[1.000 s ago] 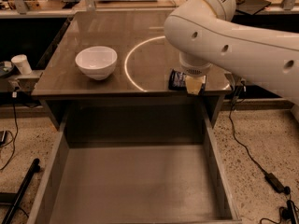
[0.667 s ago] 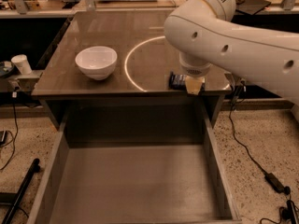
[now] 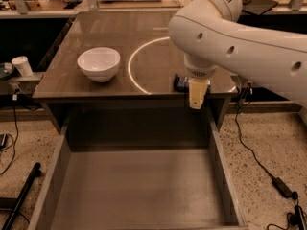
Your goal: Pick rxbar blueberry from top drawer and place on counter
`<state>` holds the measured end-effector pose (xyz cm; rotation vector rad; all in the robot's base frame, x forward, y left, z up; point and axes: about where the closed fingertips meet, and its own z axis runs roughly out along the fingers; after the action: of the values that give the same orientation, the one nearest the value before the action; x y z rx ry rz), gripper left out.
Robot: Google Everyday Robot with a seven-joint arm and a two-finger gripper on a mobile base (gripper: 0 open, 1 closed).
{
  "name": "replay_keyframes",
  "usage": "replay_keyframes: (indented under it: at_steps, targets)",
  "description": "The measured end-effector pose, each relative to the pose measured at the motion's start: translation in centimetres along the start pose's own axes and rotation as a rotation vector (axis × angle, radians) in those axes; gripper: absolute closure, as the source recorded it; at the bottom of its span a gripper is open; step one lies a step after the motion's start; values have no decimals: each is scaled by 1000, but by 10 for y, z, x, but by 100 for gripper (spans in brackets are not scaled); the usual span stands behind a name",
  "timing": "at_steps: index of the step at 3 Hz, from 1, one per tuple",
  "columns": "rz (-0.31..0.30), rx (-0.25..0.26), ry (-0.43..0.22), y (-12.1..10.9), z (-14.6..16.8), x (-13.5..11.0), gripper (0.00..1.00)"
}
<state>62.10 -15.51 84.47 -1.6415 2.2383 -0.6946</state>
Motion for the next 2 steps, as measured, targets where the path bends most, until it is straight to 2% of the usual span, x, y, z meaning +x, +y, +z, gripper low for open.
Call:
replay_keyframes:
  at_steps: [2]
  targets:
    - [27,30,10,-8,-7,9,0]
